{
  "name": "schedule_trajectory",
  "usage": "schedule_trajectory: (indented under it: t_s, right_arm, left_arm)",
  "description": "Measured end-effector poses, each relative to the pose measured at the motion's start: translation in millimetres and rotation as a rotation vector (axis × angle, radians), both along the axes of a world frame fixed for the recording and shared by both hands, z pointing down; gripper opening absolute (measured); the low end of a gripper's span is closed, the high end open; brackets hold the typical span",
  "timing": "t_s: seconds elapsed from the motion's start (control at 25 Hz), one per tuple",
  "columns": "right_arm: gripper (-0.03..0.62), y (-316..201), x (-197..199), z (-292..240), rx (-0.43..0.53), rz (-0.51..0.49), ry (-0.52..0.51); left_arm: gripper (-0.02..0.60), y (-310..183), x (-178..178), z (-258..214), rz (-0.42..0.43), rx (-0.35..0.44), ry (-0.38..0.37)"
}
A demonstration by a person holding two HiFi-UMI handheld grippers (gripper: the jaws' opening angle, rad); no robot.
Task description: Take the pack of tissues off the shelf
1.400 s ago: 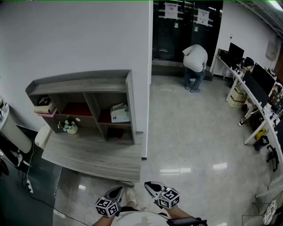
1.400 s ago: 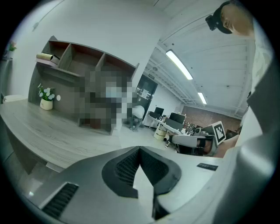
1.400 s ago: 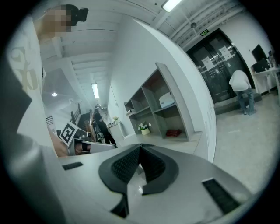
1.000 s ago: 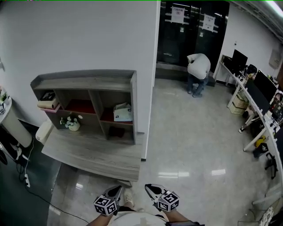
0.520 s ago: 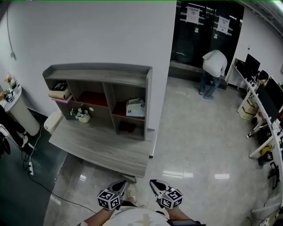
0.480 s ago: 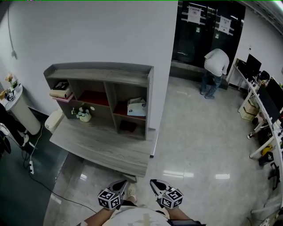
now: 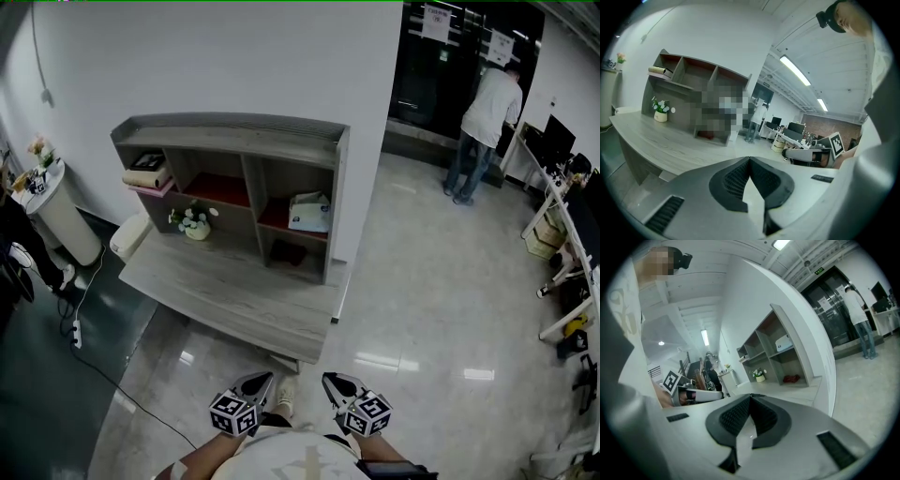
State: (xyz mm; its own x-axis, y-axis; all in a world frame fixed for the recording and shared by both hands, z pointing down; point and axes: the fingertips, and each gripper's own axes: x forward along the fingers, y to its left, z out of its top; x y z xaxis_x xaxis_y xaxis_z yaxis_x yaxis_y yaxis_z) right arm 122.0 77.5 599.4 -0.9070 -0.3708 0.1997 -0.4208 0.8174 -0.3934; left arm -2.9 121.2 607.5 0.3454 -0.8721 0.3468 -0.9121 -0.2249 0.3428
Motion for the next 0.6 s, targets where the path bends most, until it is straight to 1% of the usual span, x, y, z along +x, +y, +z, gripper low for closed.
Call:
schedule_trajectory:
  t_s: [0.2,0.6]
  right_arm:
    - [0.005,-0.6,-4.5,0.3,0.001,-0.009,-0.006]
    - [0.005,-8.4,-14.1,-0.3,-0.002,-0.016,-0.023]
  left_arm:
    - [0.012,1.9,-11.7,-5.6,-0.032,0.012,-0.006]
    - [0.012,-2.1,-21.4,-12.2,-0.047,0.018,-0.013]
